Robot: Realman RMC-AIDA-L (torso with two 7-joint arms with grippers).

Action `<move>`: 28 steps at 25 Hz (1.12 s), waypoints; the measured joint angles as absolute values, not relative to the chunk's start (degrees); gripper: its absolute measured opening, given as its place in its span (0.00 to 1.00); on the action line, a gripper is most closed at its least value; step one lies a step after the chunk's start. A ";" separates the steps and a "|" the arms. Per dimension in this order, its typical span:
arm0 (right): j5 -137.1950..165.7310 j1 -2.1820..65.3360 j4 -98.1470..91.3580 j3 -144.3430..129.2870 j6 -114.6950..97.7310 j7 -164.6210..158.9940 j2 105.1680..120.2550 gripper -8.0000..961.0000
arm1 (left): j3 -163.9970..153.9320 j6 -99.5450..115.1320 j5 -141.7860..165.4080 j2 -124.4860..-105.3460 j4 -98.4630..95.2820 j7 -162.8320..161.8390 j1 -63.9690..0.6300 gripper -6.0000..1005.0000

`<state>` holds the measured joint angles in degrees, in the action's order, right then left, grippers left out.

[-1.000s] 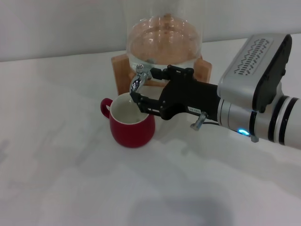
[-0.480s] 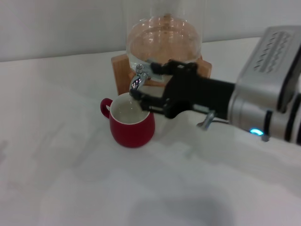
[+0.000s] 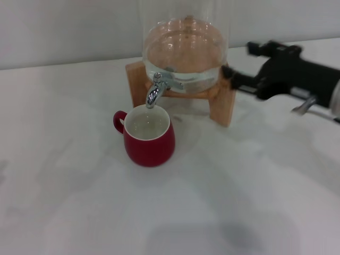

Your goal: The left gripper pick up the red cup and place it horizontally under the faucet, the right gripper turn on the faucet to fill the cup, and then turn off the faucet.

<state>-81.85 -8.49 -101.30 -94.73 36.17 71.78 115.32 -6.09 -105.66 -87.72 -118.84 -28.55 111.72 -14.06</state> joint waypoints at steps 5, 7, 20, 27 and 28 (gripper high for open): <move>-85.68 -8.28 -99.66 -87.37 39.83 71.60 115.32 0.77 | -6.22 -105.60 -87.50 -118.33 -29.35 106.57 -13.82 0.86; -88.17 -7.88 -98.38 -84.95 41.33 72.24 115.32 0.77 | -6.44 -105.29 -86.46 -118.45 -31.17 103.91 -13.50 0.86; -91.65 -6.73 -94.23 -79.70 42.24 74.05 115.28 0.77 | -6.59 -101.58 -75.10 -119.64 -47.36 77.89 -10.37 0.85; -94.34 -7.21 -92.35 -77.44 42.79 74.39 115.28 0.77 | -6.48 -107.49 -80.36 -120.08 -51.89 85.24 -6.69 0.84; -94.46 -7.17 -91.91 -77.23 42.77 74.57 115.29 0.77 | -6.36 -107.22 -80.77 -120.09 -50.96 86.74 -6.43 0.84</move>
